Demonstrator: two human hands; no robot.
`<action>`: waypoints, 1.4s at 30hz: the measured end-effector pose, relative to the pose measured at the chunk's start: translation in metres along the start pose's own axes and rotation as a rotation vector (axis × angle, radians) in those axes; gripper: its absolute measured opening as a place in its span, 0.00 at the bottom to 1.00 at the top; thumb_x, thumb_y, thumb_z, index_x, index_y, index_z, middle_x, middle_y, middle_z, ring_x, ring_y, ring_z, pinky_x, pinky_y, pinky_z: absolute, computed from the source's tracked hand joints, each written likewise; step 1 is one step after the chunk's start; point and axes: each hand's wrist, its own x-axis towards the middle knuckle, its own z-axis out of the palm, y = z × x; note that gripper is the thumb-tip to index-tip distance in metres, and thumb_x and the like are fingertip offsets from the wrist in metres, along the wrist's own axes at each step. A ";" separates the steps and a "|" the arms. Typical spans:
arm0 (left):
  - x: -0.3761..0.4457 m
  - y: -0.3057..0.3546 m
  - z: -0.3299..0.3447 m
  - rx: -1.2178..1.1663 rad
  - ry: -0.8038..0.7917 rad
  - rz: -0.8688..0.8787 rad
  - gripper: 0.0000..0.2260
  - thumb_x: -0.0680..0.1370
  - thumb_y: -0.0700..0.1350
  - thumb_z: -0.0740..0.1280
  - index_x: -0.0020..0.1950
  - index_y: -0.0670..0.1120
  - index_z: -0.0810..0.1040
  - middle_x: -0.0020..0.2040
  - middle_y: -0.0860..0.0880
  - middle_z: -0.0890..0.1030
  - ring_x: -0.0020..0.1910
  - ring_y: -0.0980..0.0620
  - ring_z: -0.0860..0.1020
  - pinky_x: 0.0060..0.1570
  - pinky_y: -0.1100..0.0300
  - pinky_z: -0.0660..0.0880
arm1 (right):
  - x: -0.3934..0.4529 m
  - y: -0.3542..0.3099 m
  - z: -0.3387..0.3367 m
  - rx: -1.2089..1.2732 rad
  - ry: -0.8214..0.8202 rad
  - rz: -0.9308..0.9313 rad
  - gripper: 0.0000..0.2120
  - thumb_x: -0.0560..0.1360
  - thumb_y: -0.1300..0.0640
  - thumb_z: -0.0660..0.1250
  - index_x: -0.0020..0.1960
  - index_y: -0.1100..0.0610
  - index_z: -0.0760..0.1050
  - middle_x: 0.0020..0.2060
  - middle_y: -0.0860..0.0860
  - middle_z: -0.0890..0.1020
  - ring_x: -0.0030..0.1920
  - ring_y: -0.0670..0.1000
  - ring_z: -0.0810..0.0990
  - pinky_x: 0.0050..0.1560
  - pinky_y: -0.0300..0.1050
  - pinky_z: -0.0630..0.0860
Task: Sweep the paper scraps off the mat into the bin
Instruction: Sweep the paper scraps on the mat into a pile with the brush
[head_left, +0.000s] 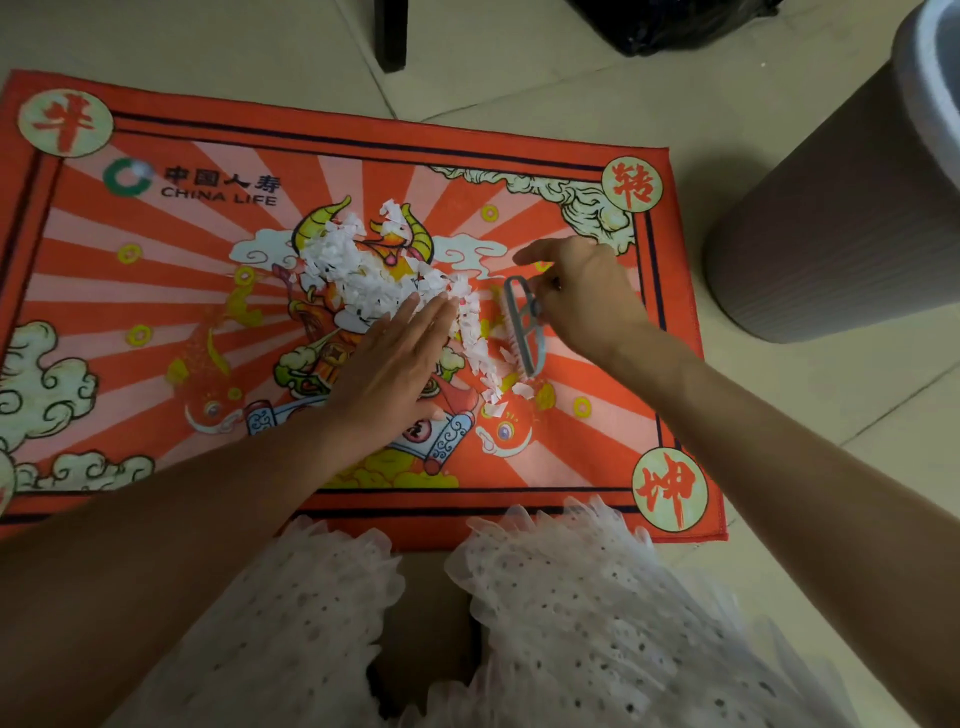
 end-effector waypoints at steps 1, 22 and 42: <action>-0.001 0.000 0.000 -0.010 0.004 -0.020 0.54 0.68 0.53 0.77 0.80 0.45 0.42 0.80 0.46 0.48 0.79 0.43 0.47 0.76 0.46 0.54 | 0.003 -0.006 0.005 0.010 0.005 -0.007 0.18 0.77 0.67 0.61 0.64 0.58 0.77 0.52 0.61 0.83 0.52 0.61 0.83 0.54 0.55 0.79; -0.015 -0.017 -0.002 -0.012 0.058 -0.077 0.55 0.68 0.53 0.77 0.80 0.46 0.41 0.80 0.47 0.46 0.79 0.44 0.48 0.74 0.47 0.55 | 0.006 -0.006 -0.023 -0.048 -0.020 0.021 0.19 0.76 0.68 0.61 0.64 0.58 0.76 0.50 0.61 0.84 0.42 0.57 0.85 0.48 0.54 0.82; -0.009 -0.009 -0.004 0.007 0.033 -0.026 0.53 0.68 0.53 0.77 0.80 0.45 0.44 0.80 0.46 0.47 0.79 0.43 0.48 0.75 0.45 0.54 | -0.027 -0.006 0.019 0.114 0.063 0.052 0.21 0.75 0.67 0.57 0.63 0.57 0.77 0.45 0.61 0.84 0.44 0.60 0.84 0.51 0.56 0.80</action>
